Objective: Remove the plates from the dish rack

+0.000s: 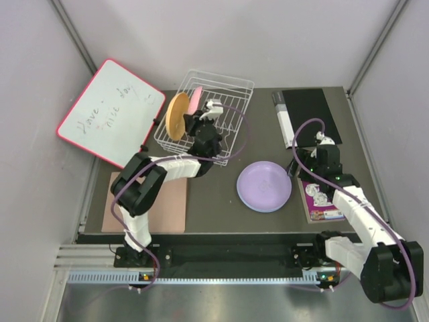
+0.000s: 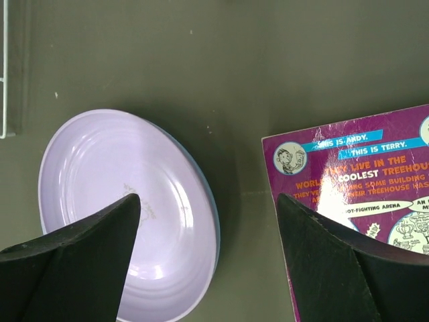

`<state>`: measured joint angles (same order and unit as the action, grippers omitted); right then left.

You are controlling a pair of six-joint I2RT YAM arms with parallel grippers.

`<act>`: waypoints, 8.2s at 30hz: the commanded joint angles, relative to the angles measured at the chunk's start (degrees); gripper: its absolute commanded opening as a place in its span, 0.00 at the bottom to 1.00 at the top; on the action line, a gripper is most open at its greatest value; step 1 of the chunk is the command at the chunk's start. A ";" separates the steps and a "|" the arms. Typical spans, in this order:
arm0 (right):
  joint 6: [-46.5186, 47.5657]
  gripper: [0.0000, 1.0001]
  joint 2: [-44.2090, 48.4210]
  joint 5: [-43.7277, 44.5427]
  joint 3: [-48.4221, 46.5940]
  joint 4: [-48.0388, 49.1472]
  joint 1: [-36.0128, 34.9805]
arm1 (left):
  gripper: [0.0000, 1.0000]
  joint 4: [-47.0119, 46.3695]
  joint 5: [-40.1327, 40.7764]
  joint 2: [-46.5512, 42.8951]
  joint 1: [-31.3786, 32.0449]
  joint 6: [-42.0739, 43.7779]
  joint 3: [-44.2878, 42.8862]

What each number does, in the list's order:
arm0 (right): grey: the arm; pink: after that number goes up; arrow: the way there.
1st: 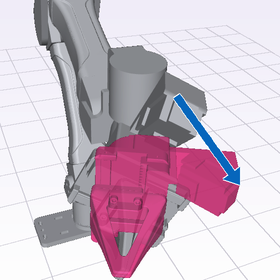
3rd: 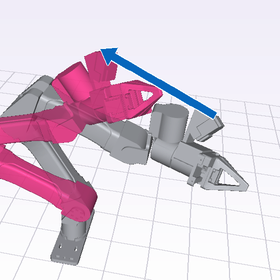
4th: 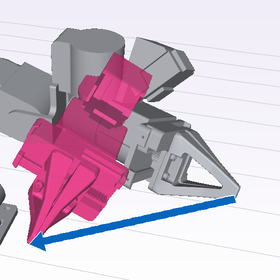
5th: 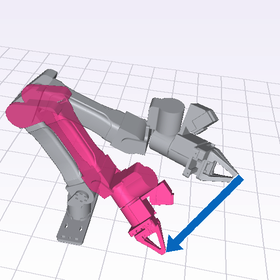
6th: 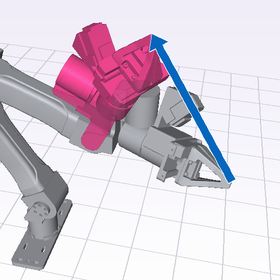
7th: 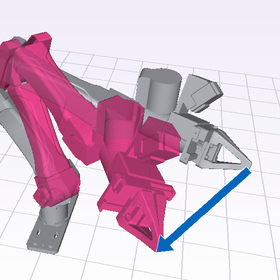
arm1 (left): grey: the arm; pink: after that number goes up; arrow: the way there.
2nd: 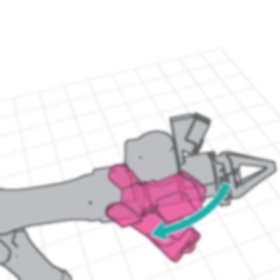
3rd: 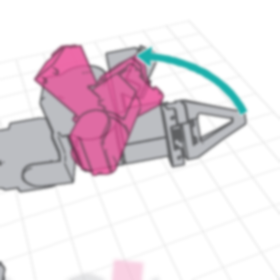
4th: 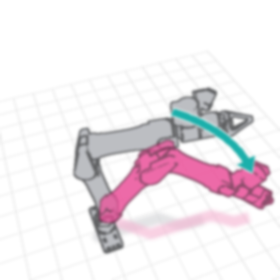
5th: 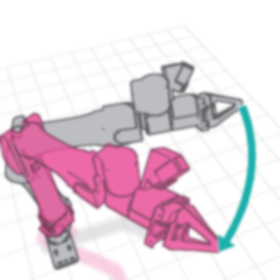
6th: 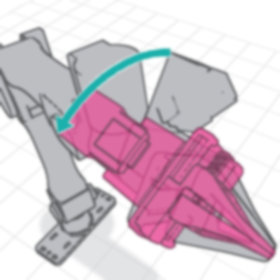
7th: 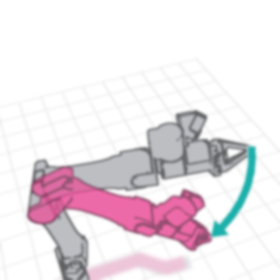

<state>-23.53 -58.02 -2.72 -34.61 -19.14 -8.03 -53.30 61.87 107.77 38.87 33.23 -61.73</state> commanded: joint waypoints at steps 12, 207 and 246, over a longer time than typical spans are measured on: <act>0.68 0.85 9.15 -3.42 -2.48 -0.20 -0.93 | 0.00 46.86 -18.24 -25.13 -0.29 -36.26 -9.72; -3.63 0.25 5.11 -1.76 5.78 3.58 -5.06 | 0.99 56.37 -16.51 -54.94 -0.64 -53.53 29.39; 21.68 1.00 19.26 39.44 15.36 38.11 -5.68 | 0.99 49.61 -22.05 -52.14 -0.64 -48.35 24.65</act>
<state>-8.16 -40.14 28.71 -22.76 4.21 -13.34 0.86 41.28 52.86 38.30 -17.96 -34.79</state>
